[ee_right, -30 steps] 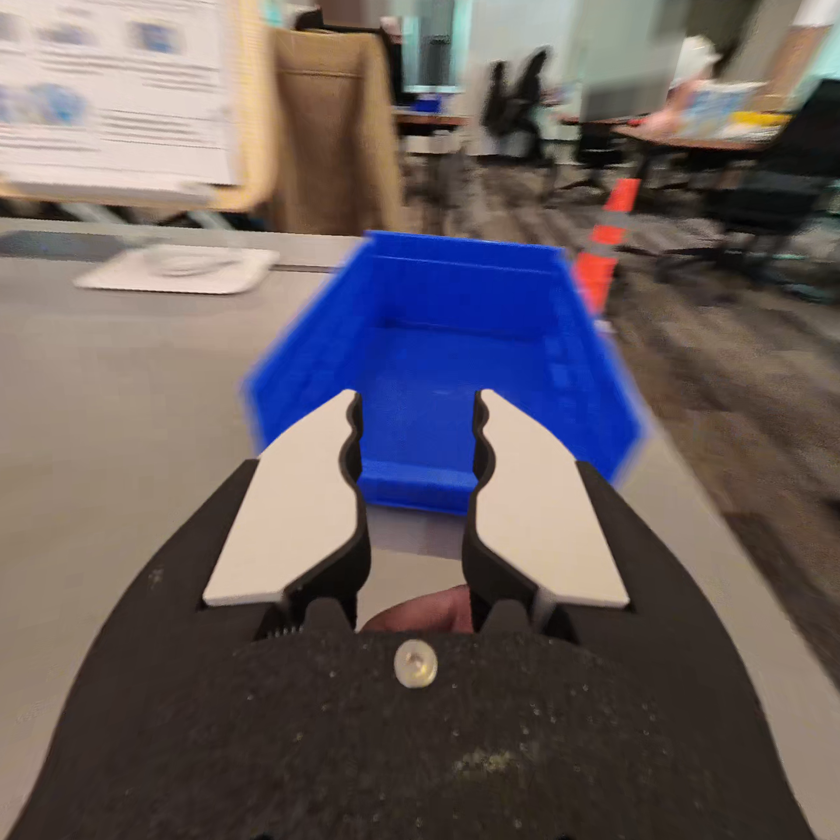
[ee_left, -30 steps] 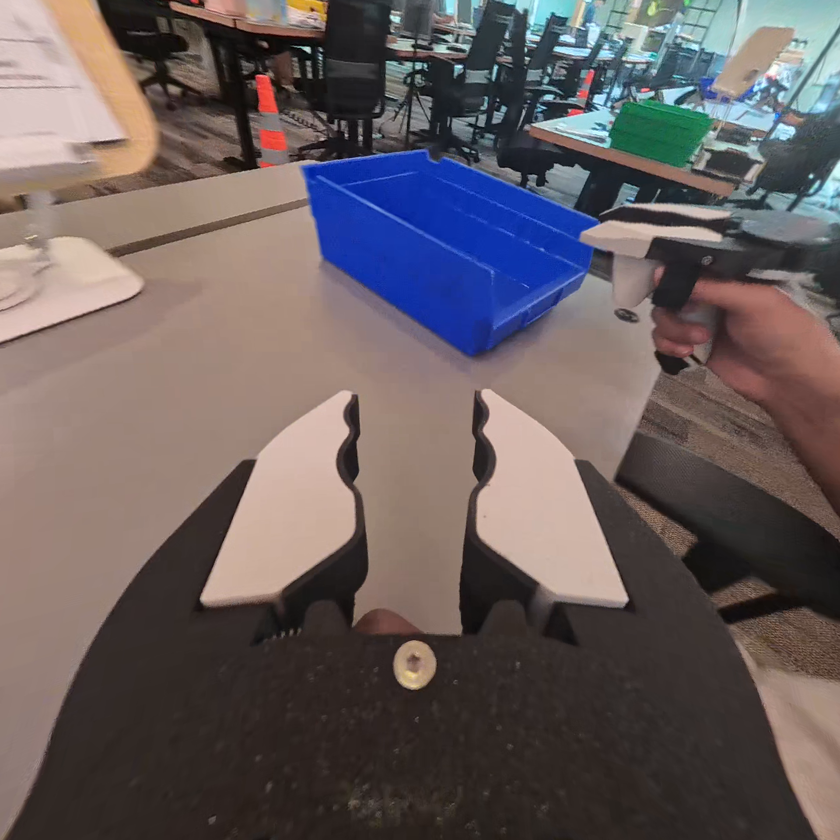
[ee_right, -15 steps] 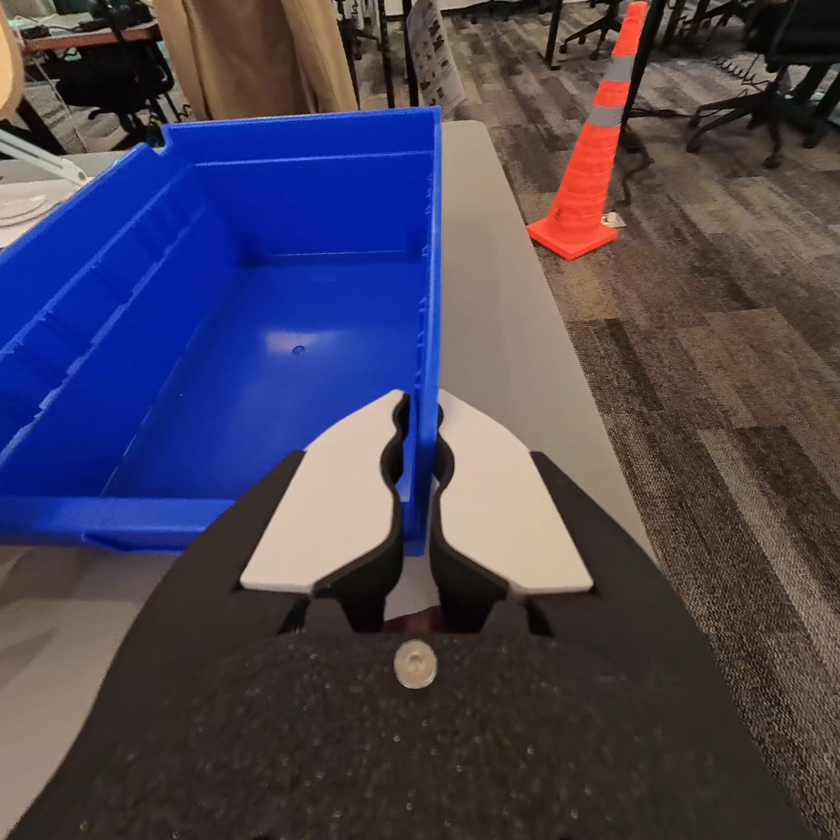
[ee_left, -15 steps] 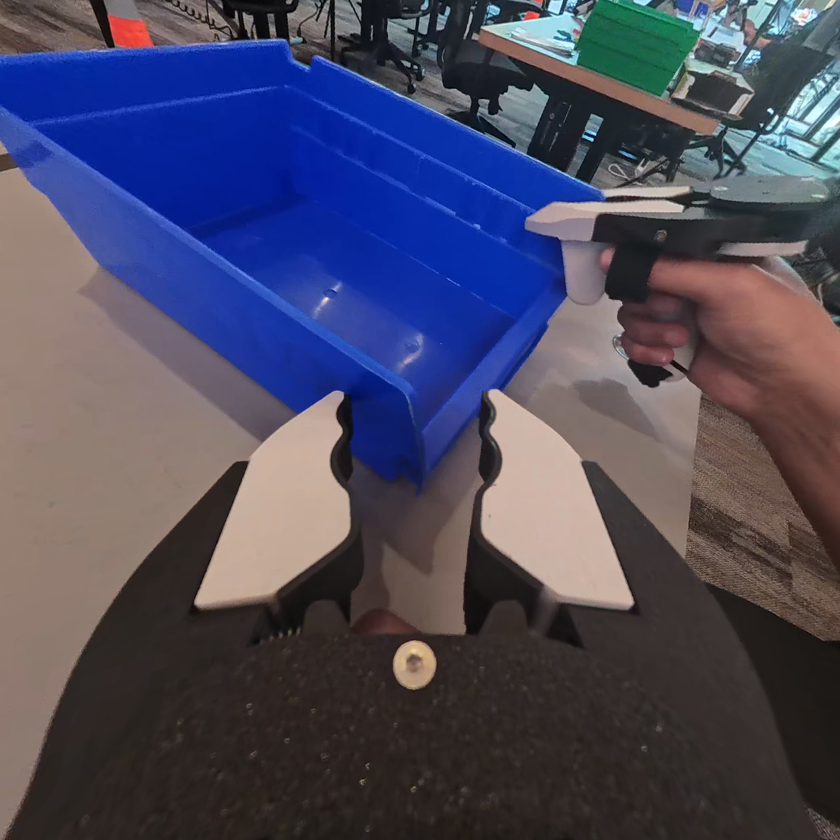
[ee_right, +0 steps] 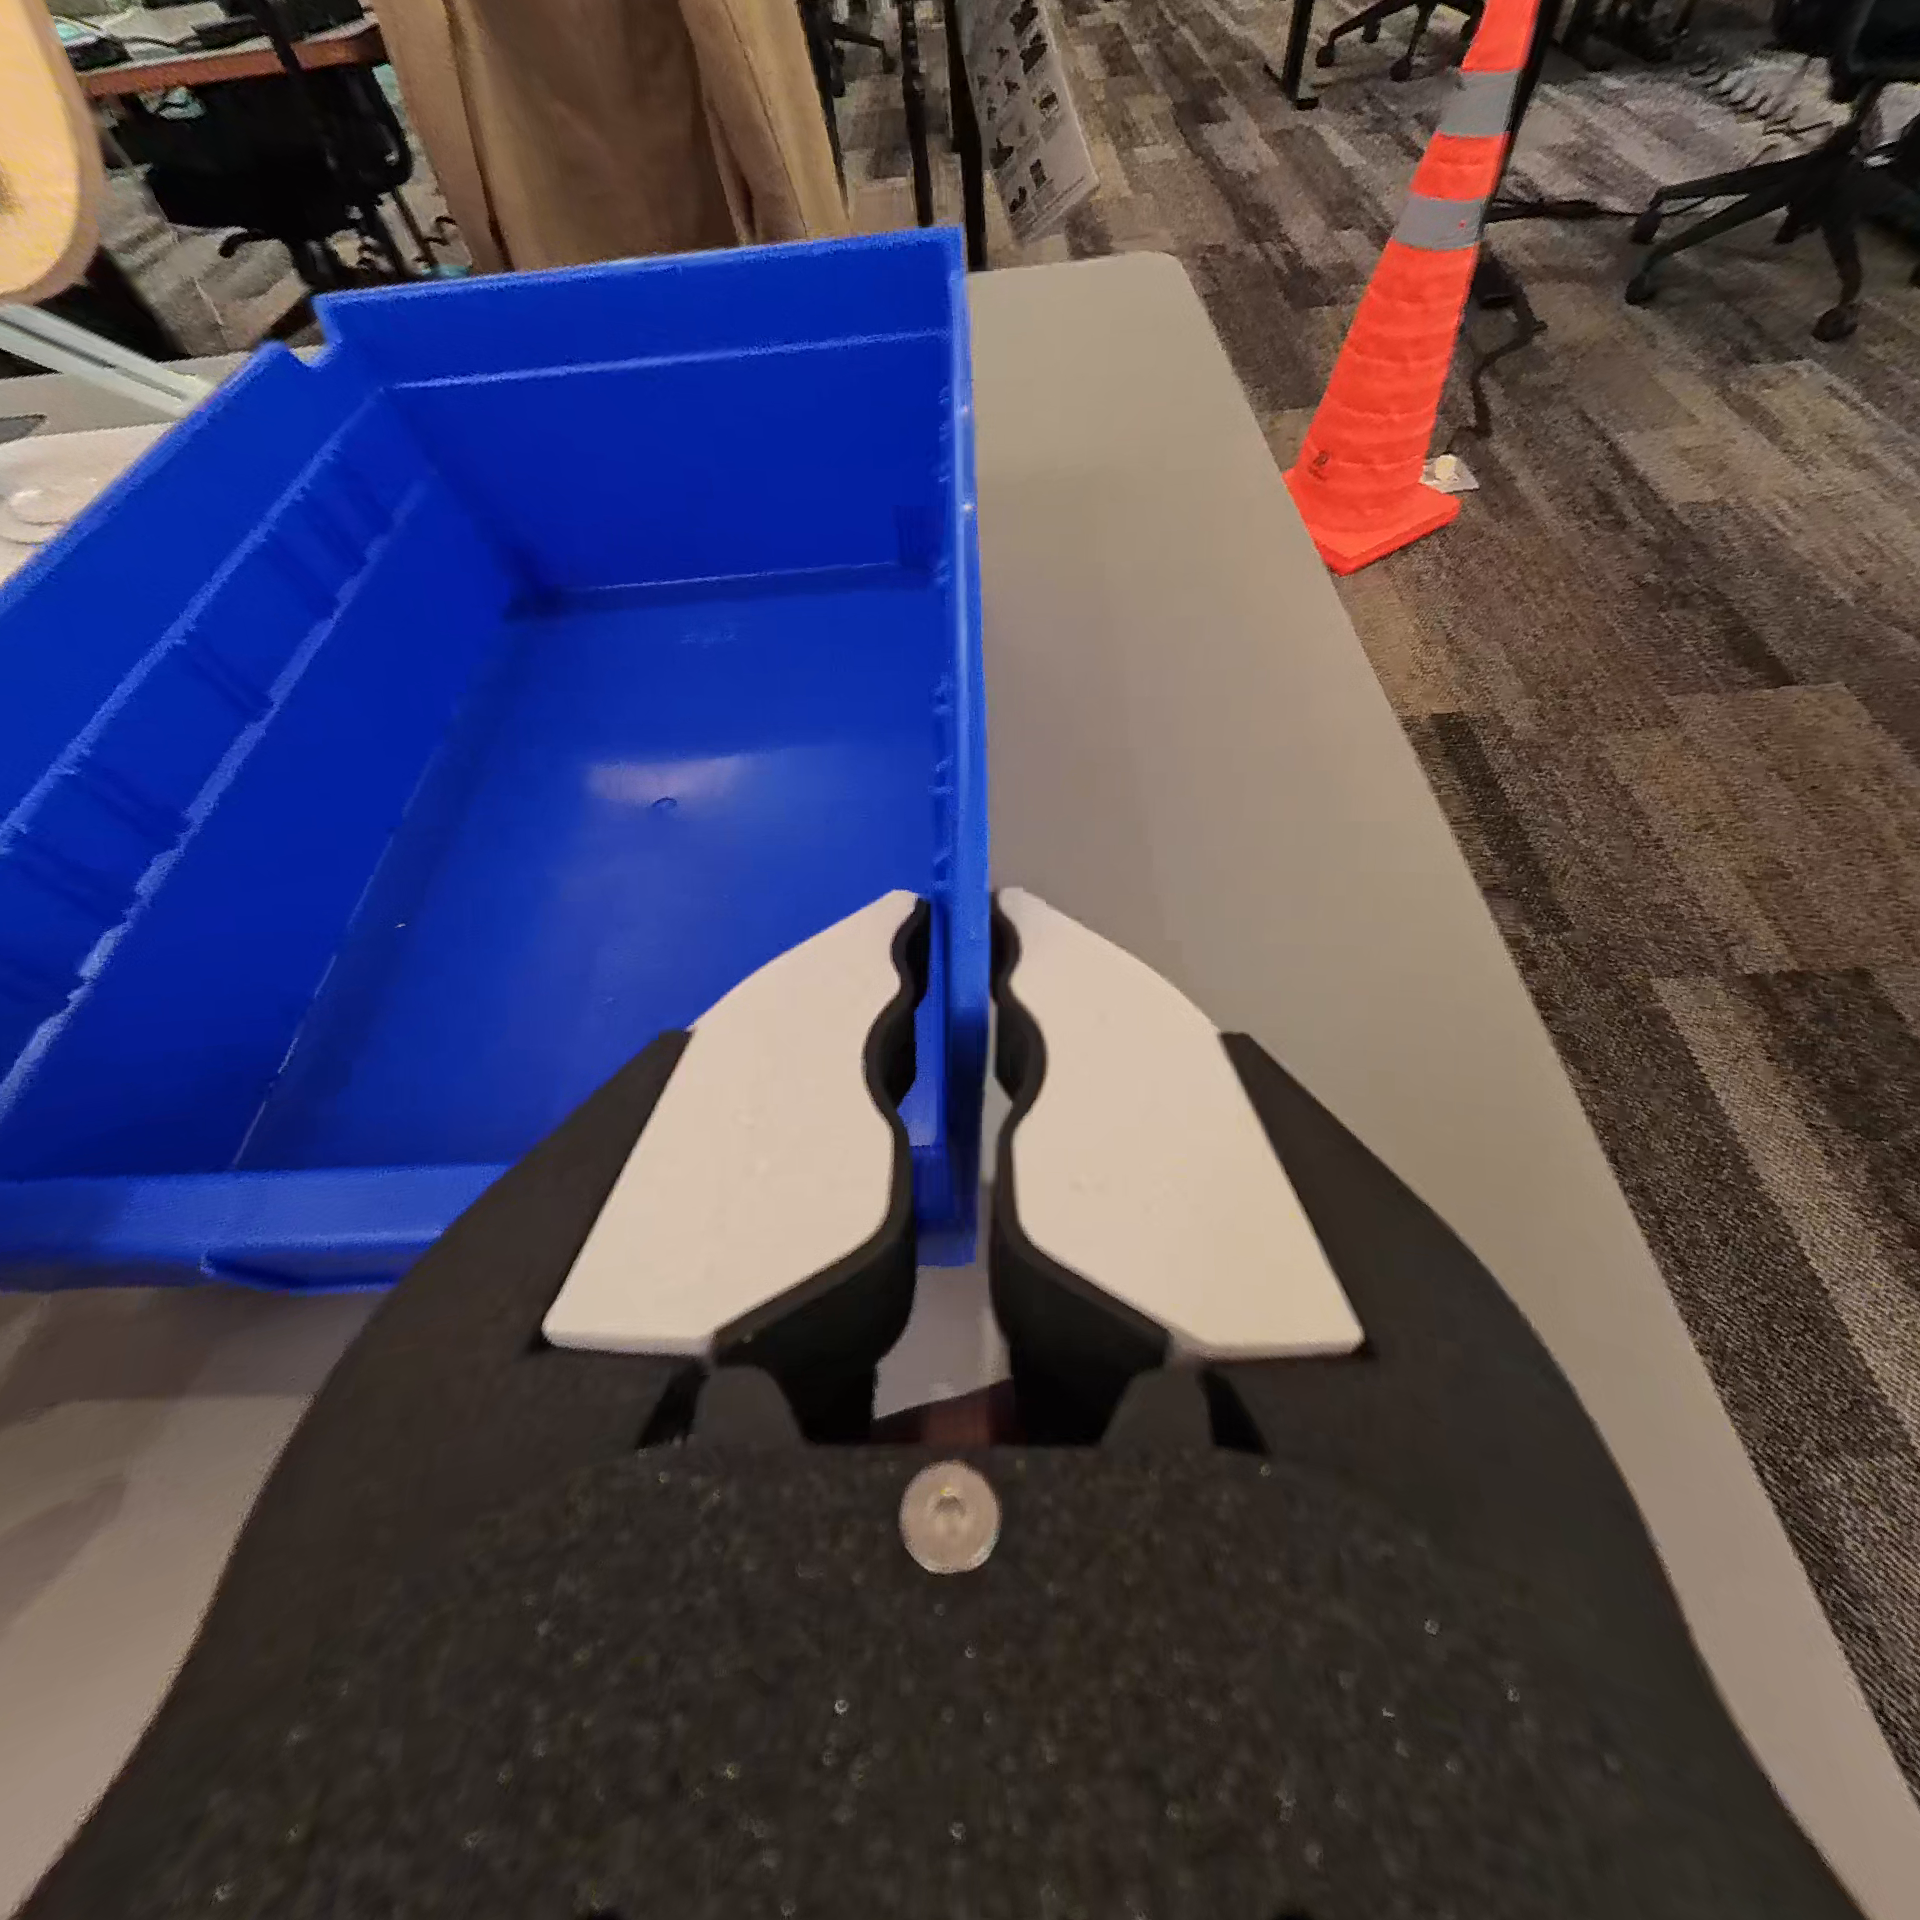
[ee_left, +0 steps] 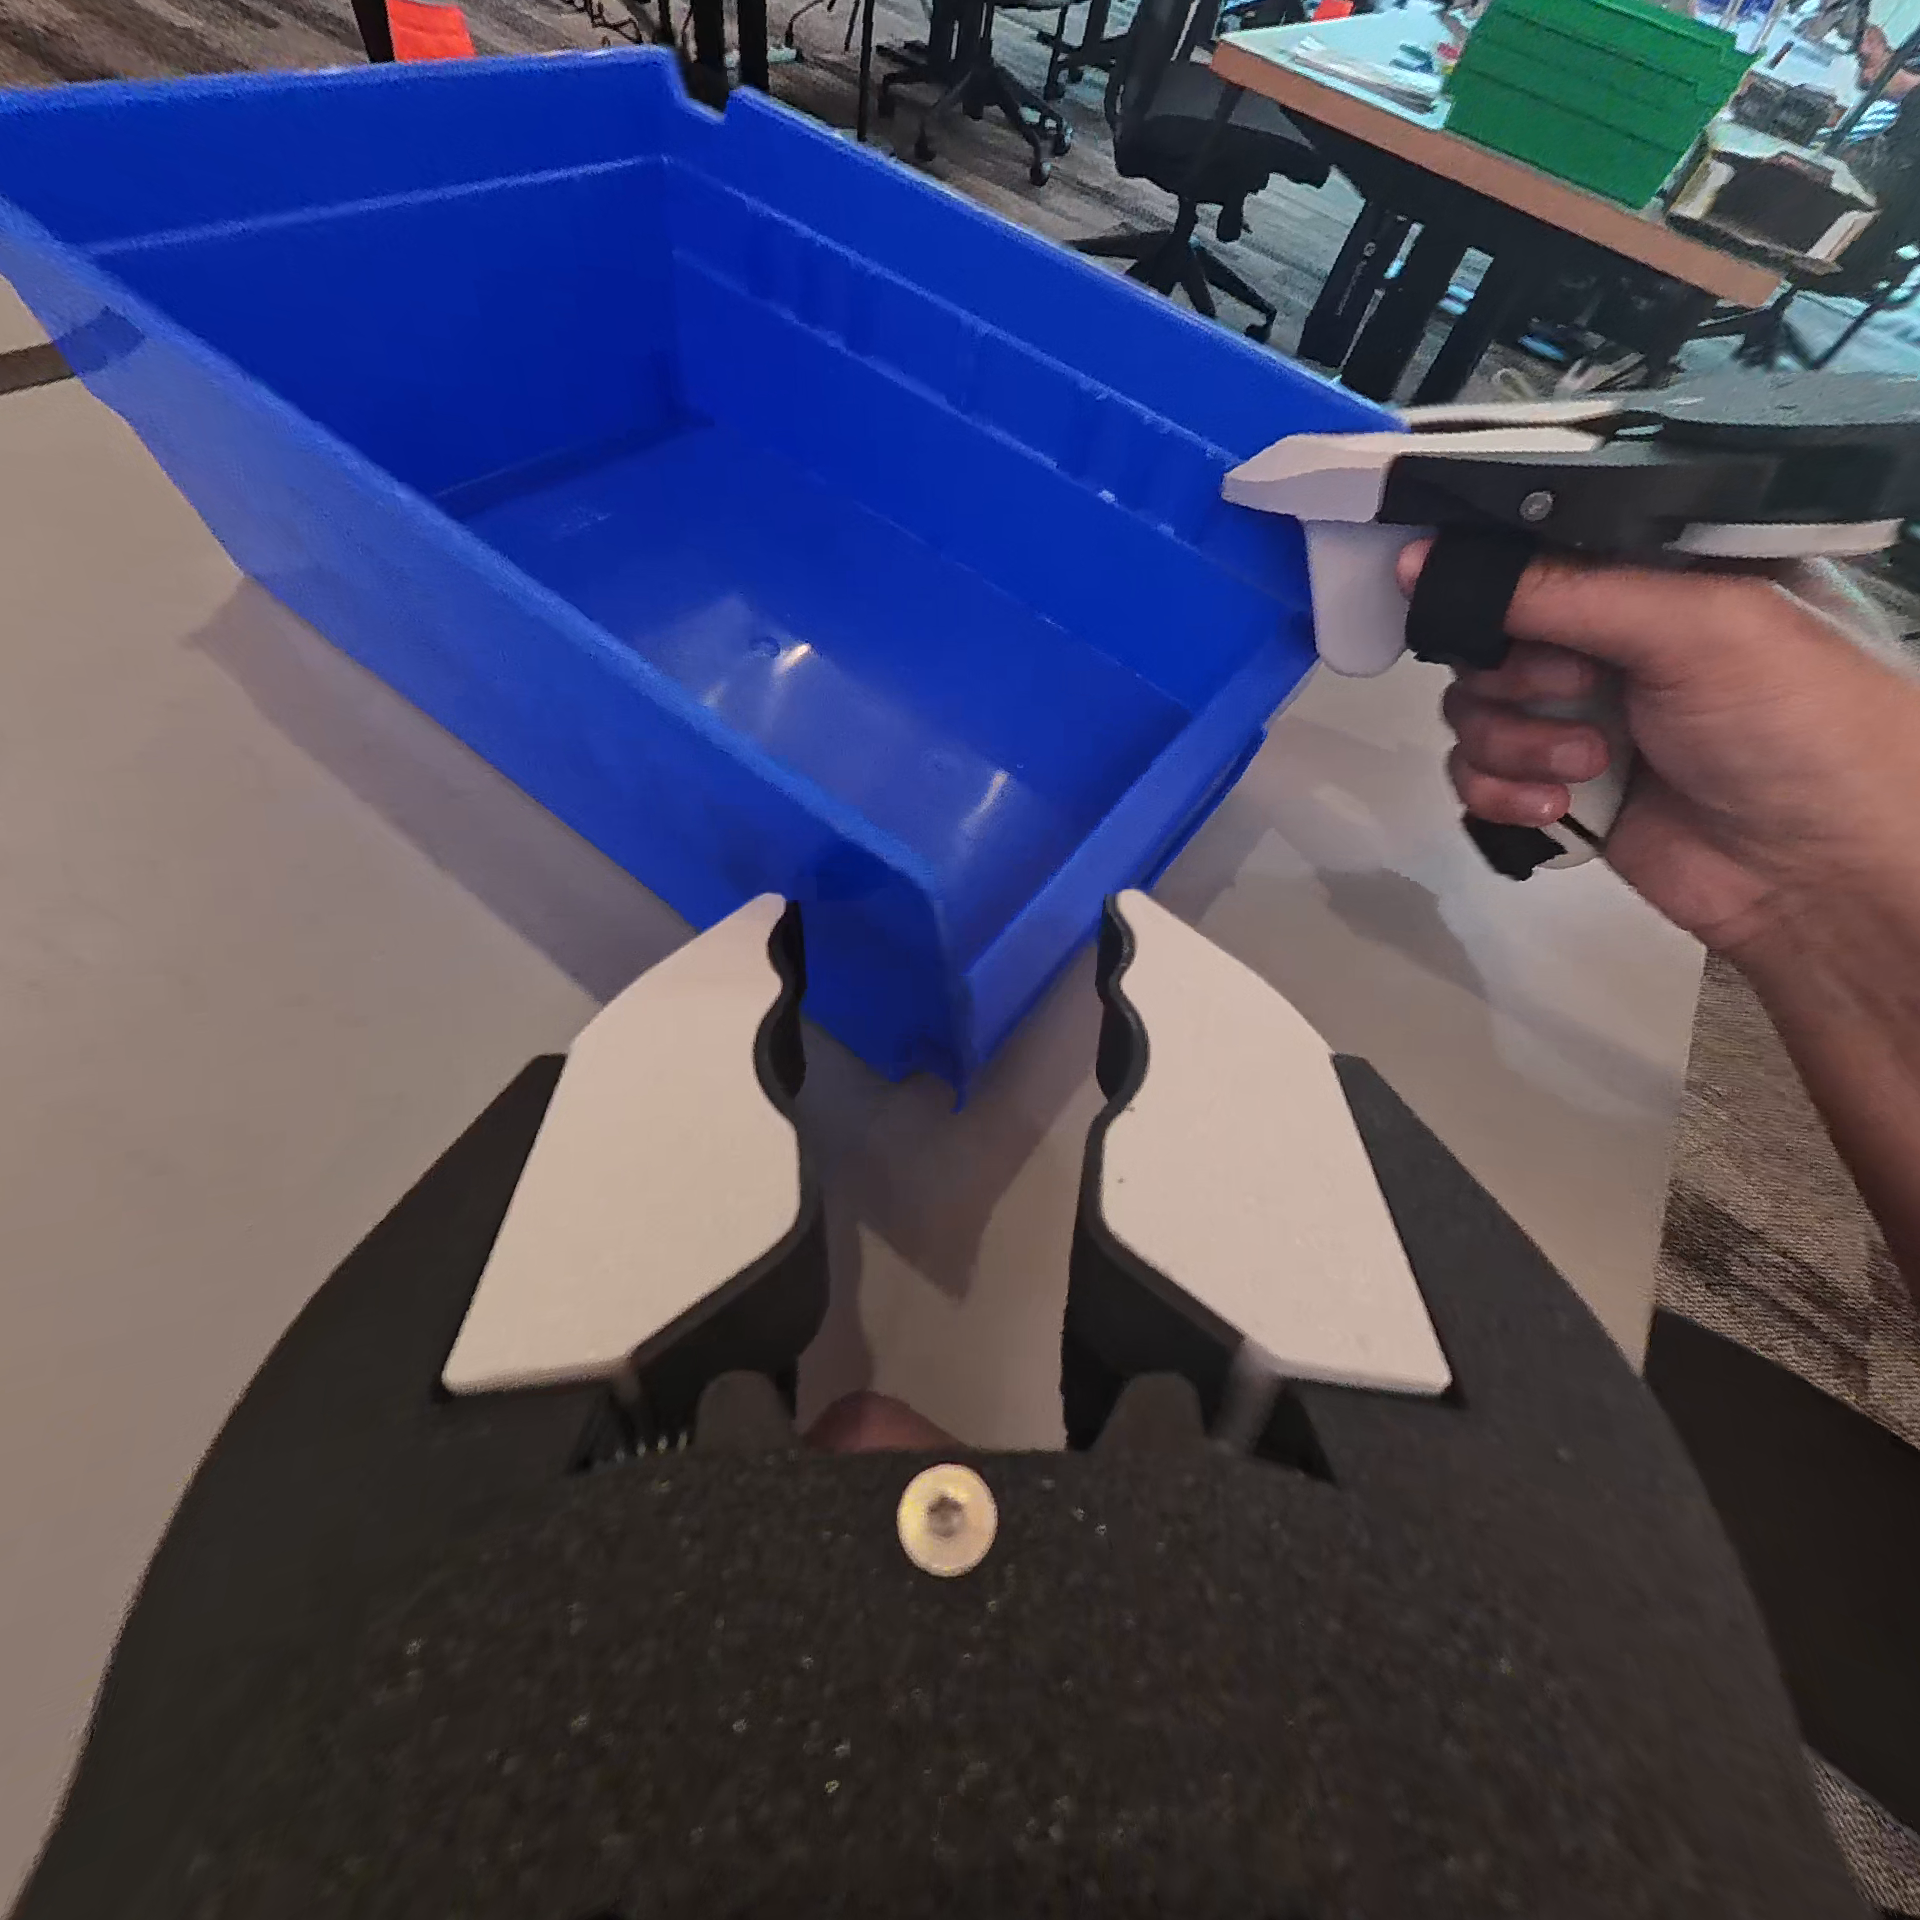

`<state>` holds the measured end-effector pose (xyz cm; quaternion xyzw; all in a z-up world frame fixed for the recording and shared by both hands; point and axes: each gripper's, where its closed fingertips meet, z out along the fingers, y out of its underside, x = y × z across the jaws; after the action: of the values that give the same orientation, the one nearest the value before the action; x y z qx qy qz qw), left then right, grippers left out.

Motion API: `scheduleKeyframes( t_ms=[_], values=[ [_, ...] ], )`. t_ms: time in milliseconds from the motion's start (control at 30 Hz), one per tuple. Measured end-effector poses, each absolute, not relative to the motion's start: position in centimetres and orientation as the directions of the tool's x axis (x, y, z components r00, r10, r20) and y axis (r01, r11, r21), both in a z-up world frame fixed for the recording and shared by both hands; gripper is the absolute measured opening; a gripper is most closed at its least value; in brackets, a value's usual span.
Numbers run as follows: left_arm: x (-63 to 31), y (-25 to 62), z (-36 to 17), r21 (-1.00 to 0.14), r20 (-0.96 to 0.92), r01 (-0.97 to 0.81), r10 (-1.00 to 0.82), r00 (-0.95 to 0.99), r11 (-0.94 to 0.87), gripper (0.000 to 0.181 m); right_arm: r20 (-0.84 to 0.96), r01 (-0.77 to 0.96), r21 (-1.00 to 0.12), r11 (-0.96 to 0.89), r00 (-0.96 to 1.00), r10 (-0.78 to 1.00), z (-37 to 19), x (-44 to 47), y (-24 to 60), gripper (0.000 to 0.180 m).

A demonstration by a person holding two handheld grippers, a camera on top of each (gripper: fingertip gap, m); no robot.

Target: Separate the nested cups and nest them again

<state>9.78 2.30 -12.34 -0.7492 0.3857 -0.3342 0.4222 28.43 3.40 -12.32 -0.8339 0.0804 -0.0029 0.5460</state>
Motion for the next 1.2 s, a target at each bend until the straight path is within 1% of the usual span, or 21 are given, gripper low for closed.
scheduleKeyframes(
  t_ms=[67,100,167,233,300,333,400,433,467,500,533,567,600,633,667,700,733,867,933,1067,1200],
  values=[
    [8.2,2.6,-12.3,-0.888,0.162,-0.299,-0.845,0.509,-0.349,0.058,-0.022,-0.097,-0.929,-0.357,0.978,-0.209,-10.6,28.9,2.0,0.023],
    [6.9,2.6,-12.0,-0.891,0.148,-0.3,-0.841,0.521,-0.342,0.058,-0.002,-0.072,-0.951,-0.302,0.974,-0.228,-8.8,28.3,1.1,0.025],
    [3.3,2.1,-11.2,-0.904,0.109,-0.292,-0.829,0.549,-0.312,0.06,0.01,-0.023,-0.973,-0.231,0.99,-0.14,-6.0,24.2,-0.1,0.028],
    [-1.2,1.2,-10.7,-0.909,0.083,-0.289,-0.81,0.581,-0.3,0.066,-0.047,-0.012,-0.962,-0.272,0.991,0.123,-5.7,16.4,-0.6,0.033],
    [-6.2,0.5,-10.6,-0.912,0.093,-0.255,-0.768,0.634,-0.321,0.067,-0.133,0.091,-0.917,-0.389,0.849,0.512,-7.1,6.4,-2.4,0.035],
    [-8.6,0.2,-10.8,-0.911,0.113,-0.231,-0.746,0.656,-0.341,0.068,-0.144,0.175,-0.893,-0.416,0.764,0.629,-7.8,2.7,-3.4,0.037],
    [-12.6,-0.5,-11.7,-0.885,0.23,-0.163,-0.712,0.664,-0.437,0.076,-0.115,0.286,-0.862,-0.419,0.695,0.71,-9.0,-1.5,-3.5,0.05],
    [-13.5,-1.8,-11.7,-0.834,0.396,-0.091,-0.704,0.59,-0.545,0.078,-0.125,0.351,-0.836,-0.421,0.626,0.77,-9.8,-3.4,-4.0,0.05],
    [-13.9,-3.6,-10.4,-0.737,0.615,0.007,-0.667,0.42,-0.675,0.077,-0.186,0.36,-0.82,-0.445,0.567,0.803,-10.1,-5.2,-4.3,0.05],
    [-14.7,-5.2,-7.8,-0.612,0.787,0.103,-0.592,0.175,-0.784,0.078,-0.33,0.277,-0.816,-0.508,0.499,0.802,-9.3,-7.0,-4.7,0.05],
    [-16.1,-5.6,-5.5,-0.527,0.845,0.167,-0.535,-0.004,-0.833,0.067,-0.497,0.176,-0.789,-0.588,0.379,0.781,-8.1,-8.4,-5.2,0.05],
    [-17.3,-5.2,-5.0,-0.54,0.835,0.198,-0.55,0.0,-0.818,0.055,-0.63,0.102,-0.718,-0.689,0.324,0.705,-7.8,-9.0,-4.8,0.048],
    [-18.5,-4.1,-6.0,-0.622,0.783,0.209,-0.602,0.155,-0.755,0.062,-0.694,0.092,-0.625,-0.775,0.389,0.606,-9.0,-8.9,-3.7,0.046],
    [-19.9,-2.8,-7.0,-0.709,0.699,0.209,-0.632,0.334,-0.673,0.068,-0.678,0.121,-0.585,-0.802,0.469,0.566,-10.8,-8.6,-2.9,0.056],
    [-21.3,-1.8,-7.6,-0.784,0.603,0.197,-0.646,0.468,-0.589,0.066,-0.628,0.136,-0.602,-0.787,0.529,0.571,-11.9,-8.3,-2.3,0.057],
    [-22.6,-1.1,-7.8,-0.84,0.514,0.179,-0.646,0.564,-0.513,0.062,-0.563,0.119,-0.668,-0.735,0.565,0.604,-12.3,-8.2,-1.7,0.054],
    [-23.9,-0.5,-7.9,-0.876,0.444,0.168,-0.622,0.645,-0.452,0.062,-0.491,0.08,-0.733,-0.676,0.626,0.606,-12.6,-7.6,-0.6,0.061],
    [-28.4,0.8,-8.1,-0.954,0.223,0.087,-0.484,0.846,-0.287,0.067,-0.266,-0.038,-0.916,-0.399,0.803,0.533,-11.9,-3.6,1.0,0.054],
    [-30.2,1.2,-8.4,-0.971,0.134,0.037,-0.412,0.901,-0.236,0.066,-0.181,-0.029,-0.948,-0.316,0.867,0.465,-12.1,-1.4,0.5,0.053],
    [-32.1,2.1,-8.6,-0.975,0.104,0.025,-0.35,0.931,-0.221,0.067,-0.044,0.026,-0.979,-0.202,0.942,0.333,-11.0,2.2,-0.3,0.051],
    [-33.1,2.5,-8.5,-0.977,0.083,0.013,-0.33,0.94,-0.211,0.07,-0.079,-0.022,-0.982,-0.189,0.949,0.304,-10.5,2.6,-0.5,0.053]
  ],
)
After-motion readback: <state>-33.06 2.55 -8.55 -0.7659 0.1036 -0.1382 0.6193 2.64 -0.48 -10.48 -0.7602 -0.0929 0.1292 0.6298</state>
